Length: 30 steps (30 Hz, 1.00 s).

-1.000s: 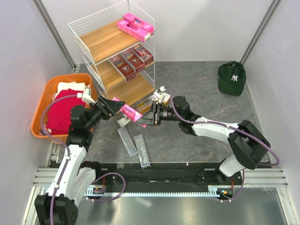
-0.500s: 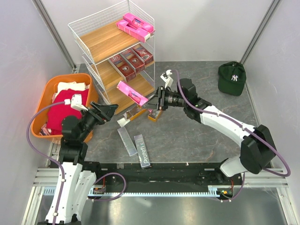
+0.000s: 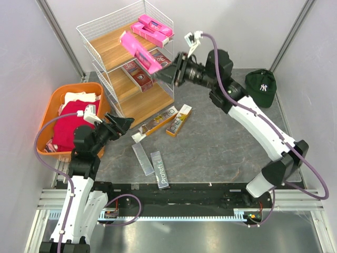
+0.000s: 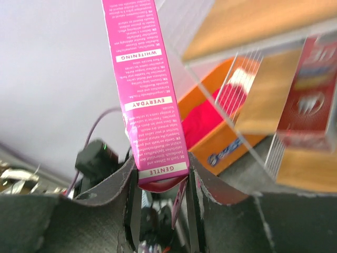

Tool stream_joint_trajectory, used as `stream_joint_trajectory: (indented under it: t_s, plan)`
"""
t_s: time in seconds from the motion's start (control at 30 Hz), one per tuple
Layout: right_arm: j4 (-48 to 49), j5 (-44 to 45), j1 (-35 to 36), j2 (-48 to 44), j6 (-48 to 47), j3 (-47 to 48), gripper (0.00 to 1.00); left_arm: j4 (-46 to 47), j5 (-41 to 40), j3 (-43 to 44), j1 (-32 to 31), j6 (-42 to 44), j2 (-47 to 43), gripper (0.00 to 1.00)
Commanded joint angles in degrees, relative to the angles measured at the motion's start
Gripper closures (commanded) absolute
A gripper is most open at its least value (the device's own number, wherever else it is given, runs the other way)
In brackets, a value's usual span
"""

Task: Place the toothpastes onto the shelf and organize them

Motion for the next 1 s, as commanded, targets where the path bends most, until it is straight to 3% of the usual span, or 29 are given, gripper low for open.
stream_joint_trajectory:
  t_s: [0.0,0.13,0.3,0.7,0.97]
  plan:
    - [-9.12,6.98,-0.37,7.50,-3.85,15.78,0.94,0.77,-0.80,-0.71,0.10,2.76,0.10,0.17]
    - [-19.04,10.14,-0.45,17.94,-5.61,30.48,0.93,0.69,-0.71,-1.15,0.02,2.85,0.36,0.18]
    - [-20.83,10.41,-1.24,24.56,-3.86,39.90,0.93,0.77,-0.36,-1.42,0.10,2.94,0.45,0.17]
    - [-13.28,7.61,-2.92,28.96,2.29,40.09,0.88,1.04,0.78,-0.90,0.10,3.20,0.97,0.17]
    - [-8.18,3.39,-3.71,30.89,6.95,40.18,0.65,1.12,2.10,1.66,0.10,3.82,3.08,0.18]
